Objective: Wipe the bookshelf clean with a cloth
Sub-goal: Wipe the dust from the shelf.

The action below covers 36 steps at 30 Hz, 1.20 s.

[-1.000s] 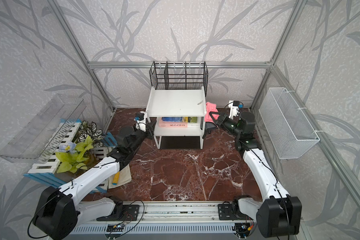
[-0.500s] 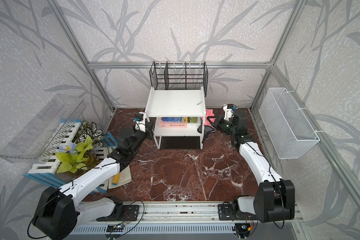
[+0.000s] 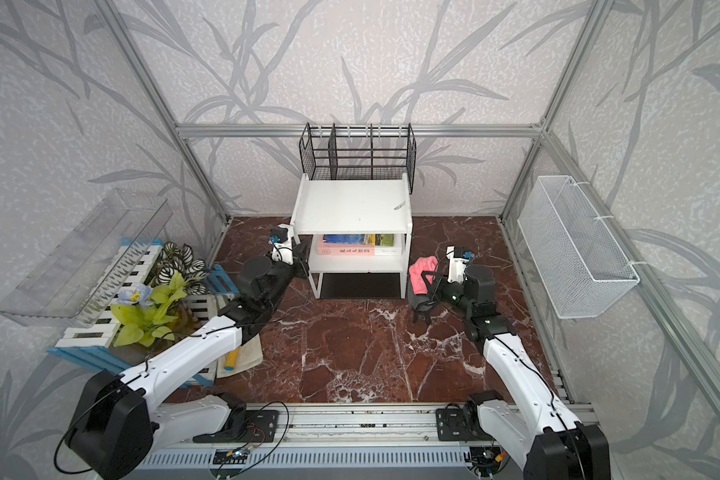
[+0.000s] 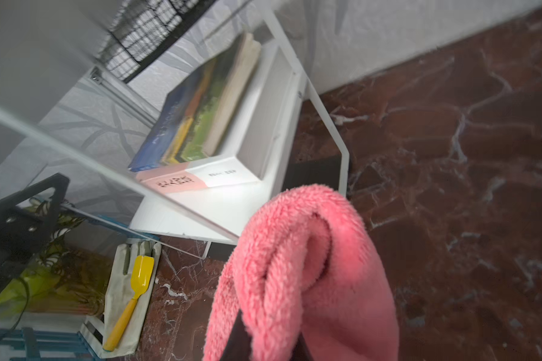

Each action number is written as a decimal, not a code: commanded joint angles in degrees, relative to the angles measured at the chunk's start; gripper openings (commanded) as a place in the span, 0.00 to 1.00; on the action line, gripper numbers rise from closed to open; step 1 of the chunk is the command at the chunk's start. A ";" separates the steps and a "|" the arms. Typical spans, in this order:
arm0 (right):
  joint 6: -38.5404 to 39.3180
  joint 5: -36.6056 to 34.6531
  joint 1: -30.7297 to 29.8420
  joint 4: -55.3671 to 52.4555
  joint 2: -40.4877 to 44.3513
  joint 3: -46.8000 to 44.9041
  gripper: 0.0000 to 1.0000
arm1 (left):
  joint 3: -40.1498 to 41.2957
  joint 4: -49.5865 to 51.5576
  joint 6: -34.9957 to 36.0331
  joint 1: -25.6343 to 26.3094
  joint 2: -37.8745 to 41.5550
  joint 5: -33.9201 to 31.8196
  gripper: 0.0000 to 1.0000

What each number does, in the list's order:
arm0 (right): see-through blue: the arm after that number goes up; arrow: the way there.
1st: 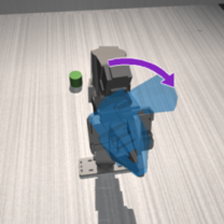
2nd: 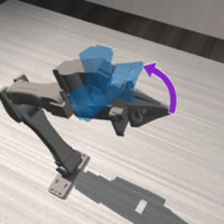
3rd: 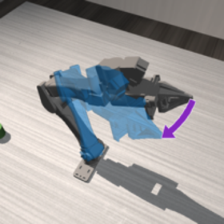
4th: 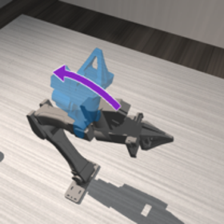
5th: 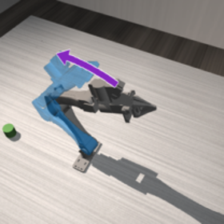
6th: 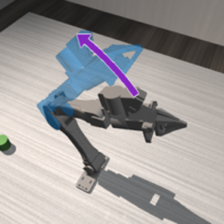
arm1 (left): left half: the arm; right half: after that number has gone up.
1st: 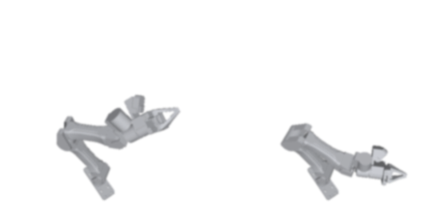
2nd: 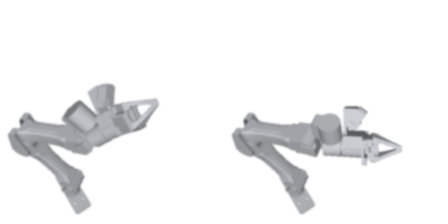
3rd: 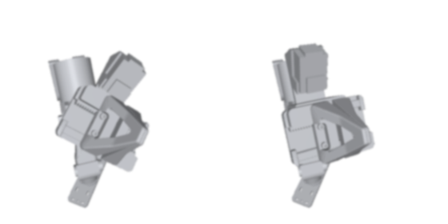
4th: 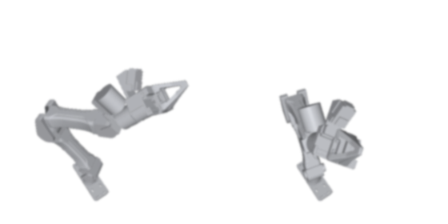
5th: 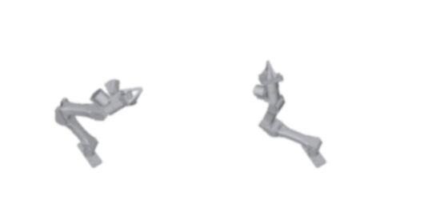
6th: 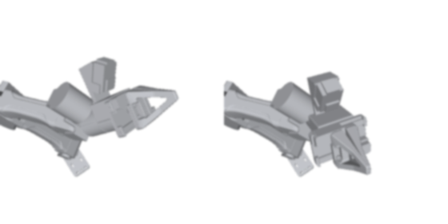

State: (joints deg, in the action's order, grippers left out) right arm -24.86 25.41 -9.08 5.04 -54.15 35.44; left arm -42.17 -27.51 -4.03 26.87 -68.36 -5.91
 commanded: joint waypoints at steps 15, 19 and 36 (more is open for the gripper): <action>34.34 -24.50 -14.53 22.70 -7.37 -2.92 0.00 | -0.08 0.32 -7.77 0.37 -0.02 -6.16 0.00; 25.06 -22.85 -14.68 26.50 -7.25 -13.56 0.00 | 0.04 0.50 -6.96 0.29 0.20 -6.86 0.00; 27.75 -22.45 -14.11 19.76 -7.13 0.53 0.00 | 0.60 -0.42 -6.36 0.29 0.95 -5.60 0.00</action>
State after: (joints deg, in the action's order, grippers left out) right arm 6.50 6.96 -23.57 24.82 -58.33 42.13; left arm -42.17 -27.55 -4.16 27.40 -68.38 -9.26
